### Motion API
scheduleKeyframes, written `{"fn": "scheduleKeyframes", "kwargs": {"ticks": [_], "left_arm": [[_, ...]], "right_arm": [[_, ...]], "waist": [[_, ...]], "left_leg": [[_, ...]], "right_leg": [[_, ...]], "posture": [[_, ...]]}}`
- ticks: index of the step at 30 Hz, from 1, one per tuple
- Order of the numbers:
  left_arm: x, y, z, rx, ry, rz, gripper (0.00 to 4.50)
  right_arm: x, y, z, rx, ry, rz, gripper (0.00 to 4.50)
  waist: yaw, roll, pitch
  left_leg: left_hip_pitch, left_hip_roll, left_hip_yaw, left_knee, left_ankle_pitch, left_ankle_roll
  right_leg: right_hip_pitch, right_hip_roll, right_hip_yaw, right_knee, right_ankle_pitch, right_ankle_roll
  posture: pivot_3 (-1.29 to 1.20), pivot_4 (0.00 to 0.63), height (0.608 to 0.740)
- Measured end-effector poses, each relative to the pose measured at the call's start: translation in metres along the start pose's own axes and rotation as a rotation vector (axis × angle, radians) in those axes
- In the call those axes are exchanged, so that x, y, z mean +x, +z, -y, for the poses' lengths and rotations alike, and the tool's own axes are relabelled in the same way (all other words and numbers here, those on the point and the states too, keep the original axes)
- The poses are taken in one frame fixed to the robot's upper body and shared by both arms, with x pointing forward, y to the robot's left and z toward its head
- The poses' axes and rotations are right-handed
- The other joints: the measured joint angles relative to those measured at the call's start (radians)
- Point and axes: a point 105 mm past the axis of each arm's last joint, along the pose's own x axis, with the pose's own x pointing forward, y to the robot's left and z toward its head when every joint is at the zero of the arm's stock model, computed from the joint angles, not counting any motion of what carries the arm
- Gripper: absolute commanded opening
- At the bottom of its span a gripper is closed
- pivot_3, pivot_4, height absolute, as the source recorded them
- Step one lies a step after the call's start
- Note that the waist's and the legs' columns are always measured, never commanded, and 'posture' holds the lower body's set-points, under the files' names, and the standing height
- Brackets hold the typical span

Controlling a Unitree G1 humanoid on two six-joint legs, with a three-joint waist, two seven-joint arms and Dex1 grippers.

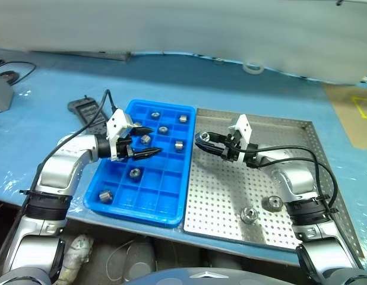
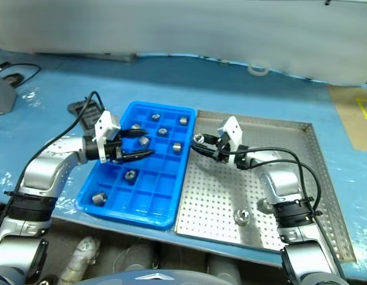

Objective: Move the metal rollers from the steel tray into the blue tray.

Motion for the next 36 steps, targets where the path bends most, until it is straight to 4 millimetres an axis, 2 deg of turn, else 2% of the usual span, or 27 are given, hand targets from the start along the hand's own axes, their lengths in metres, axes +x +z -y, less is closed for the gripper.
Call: {"fn": "scheduleKeyframes", "kwargs": {"ticks": [4,8,12,16,20,22,27,33,36], "left_arm": [[-0.017,-0.013,0.006,-0.055,0.075,-0.021,3.98],[-0.025,-0.014,0.002,-0.069,0.155,-0.018,3.98],[-0.024,-0.012,0.007,-0.075,0.169,-0.004,3.98],[-0.024,-0.012,0.005,-0.079,0.182,-0.006,3.98],[-0.024,-0.013,0.004,-0.083,0.192,-0.008,3.98],[-0.021,-0.012,0.004,-0.078,0.184,-0.007,3.98],[-0.017,-0.008,0.004,-0.07,0.167,-0.004,3.98],[-0.007,-0.007,0.004,-0.077,0.108,-0.004,3.98],[0.007,0.001,0.008,-0.074,0.021,0.022,3.98]], "right_arm": [[0.016,-0.002,-0.008,0.008,0.102,-0.018,1.6],[0.036,0.001,-0.017,-0.012,0.174,-0.009,1.6],[0.062,-0.001,-0.027,-0.034,0.234,-0.028,1.6],[0.072,-0.013,-0.032,-0.037,0.261,-0.087,1.6],[0.079,-0.014,-0.033,-0.065,0.252,-0.096,1.6],[0.083,-0.015,-0.028,-0.093,0.227,-0.098,2.32],[0.077,-0.014,-0.02,-0.095,0.215,-0.091,3.91],[0.048,-0.009,-0.018,-0.048,0.217,-0.086,3.91],[0.016,0.008,-0.015,-0.034,0.19,-0.055,3.91]], "waist": [[0.015,-0.002,0.002],[0.037,-0.003,0.002],[0.054,-0.002,0.004],[0.07,-0.003,0.005],[0.071,-0.004,0.005],[0.071,-0.004,0.005],[0.077,-0.004,0.005],[0.079,-0.005,0.004],[0.077,-0.004,0.005]], "left_leg": [[0.0,0.0,-0.003,0.0,0.0,0.0],[0.001,0.001,-0.005,0.0,-0.001,-0.004],[0.002,0.001,-0.012,0.0,0.001,-0.008],[0.002,0.001,-0.015,0.0,0.003,-0.013],[0.002,0.001,-0.017,0.0,0.004,-0.014],[0.002,0.001,-0.017,-0.001,0.004,-0.015],[0.003,0.0,-0.018,-0.001,0.005,-0.016],[0.001,0.0,-0.019,-0.001,0.005,-0.016],[0.002,-0.001,-0.018,-0.001,0.005,-0.016]], "right_leg": [[0.0,0.0,-0.001,0.0,0.0,0.0],[0.0,0.0,-0.001,0.003,0.0,0.0],[-0.001,0.0,-0.001,0.007,0.0,0.0],[-0.001,0.001,-0.002,0.008,0.0,0.0],[-0.001,0.001,-0.002,0.009,0.0,0.001],[-0.001,0.001,-0.003,0.009,0.0,0.001],[0.0,0.001,-0.003,0.009,0.0,0.001],[0.0,0.003,-0.002,0.009,0.0,0.001],[0.0,0.003,-0.001,0.009,0.0,0.001]], "posture": [[0.32,0.15,0.74],[0.35,0.15,0.74],[0.36,0.15,0.74],[0.35,0.15,0.74],[0.34,0.15,0.74],[0.34,0.15,0.74],[0.29,0.15,0.74],[0.17,0.15,0.74],[0.09,0.15,0.74]]}}
